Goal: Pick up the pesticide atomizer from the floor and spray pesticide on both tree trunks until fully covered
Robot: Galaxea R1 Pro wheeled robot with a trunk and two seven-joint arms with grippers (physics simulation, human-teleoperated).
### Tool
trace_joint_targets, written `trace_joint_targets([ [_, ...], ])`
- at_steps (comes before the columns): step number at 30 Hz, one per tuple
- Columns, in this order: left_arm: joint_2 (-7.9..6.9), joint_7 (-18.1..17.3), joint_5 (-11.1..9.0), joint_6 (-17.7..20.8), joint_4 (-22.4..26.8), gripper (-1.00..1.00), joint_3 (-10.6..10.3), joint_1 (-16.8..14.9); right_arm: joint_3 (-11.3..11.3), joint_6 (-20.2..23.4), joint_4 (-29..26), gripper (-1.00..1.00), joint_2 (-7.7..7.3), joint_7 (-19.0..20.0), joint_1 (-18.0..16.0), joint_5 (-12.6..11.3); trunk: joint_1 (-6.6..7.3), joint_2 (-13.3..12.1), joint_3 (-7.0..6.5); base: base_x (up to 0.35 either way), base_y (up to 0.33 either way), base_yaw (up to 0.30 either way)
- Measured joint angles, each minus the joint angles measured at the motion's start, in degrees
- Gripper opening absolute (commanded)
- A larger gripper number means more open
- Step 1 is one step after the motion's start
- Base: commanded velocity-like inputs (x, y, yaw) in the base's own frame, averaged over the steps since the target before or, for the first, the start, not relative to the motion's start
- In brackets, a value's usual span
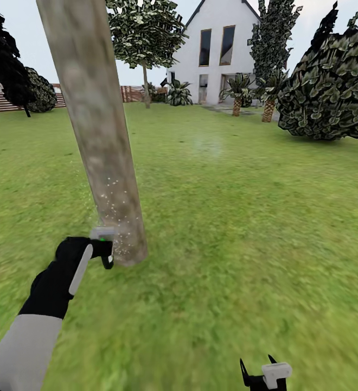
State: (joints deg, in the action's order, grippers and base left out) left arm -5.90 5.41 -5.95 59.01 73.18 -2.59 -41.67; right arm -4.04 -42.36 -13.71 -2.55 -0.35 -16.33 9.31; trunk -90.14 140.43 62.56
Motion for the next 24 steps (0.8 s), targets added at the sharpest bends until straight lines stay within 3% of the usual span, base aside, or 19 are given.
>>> trace_joint_targets([
  [2,-0.07,-0.04,0.01,-0.53,-2.96,-1.00,0.15,2.77,0.00,0.00,0.00,1.00,0.00,0.00,-0.01,-0.02,0.00,0.00,0.00,0.000,0.000,0.000],
  [5,0.15,0.09,0.12,-1.91,-10.37,-1.00,0.32,3.23,-0.01,0.00,0.00,1.00,0.00,0.00,0.00,-0.03,0.00,0.00,-0.01,0.000,0.000,0.000],
  [10,0.08,1.20,0.30,-15.87,-26.08,-1.00,0.52,3.37,-0.01,0.03,0.00,1.00,0.00,0.00,0.00,-0.01,0.00,0.00,0.00,0.000,0.000,0.000],
  [12,0.09,1.29,0.33,-22.27,-31.81,-1.00,1.68,3.37,0.00,0.04,0.00,1.00,0.00,0.00,0.00,-0.02,0.00,0.00,-0.01,0.000,0.000,0.000],
  [14,0.28,1.31,0.23,-26.13,-36.73,-1.00,3.33,3.37,-0.03,0.05,0.00,1.00,0.00,0.00,0.01,0.00,0.00,0.00,-0.01,0.000,0.000,0.000],
  [17,0.35,1.31,0.16,-28.08,-38.15,-1.00,3.84,3.35,-0.01,0.07,0.00,1.00,0.00,0.00,0.00,0.00,0.01,0.00,-0.01,0.009,-0.143,0.000],
  [24,0.88,1.23,-0.12,-28.58,-38.88,-1.00,3.99,3.36,-0.05,0.00,0.00,1.00,0.00,0.00,-0.02,-0.04,0.01,0.00,-0.01,0.077,-0.260,0.000],
])
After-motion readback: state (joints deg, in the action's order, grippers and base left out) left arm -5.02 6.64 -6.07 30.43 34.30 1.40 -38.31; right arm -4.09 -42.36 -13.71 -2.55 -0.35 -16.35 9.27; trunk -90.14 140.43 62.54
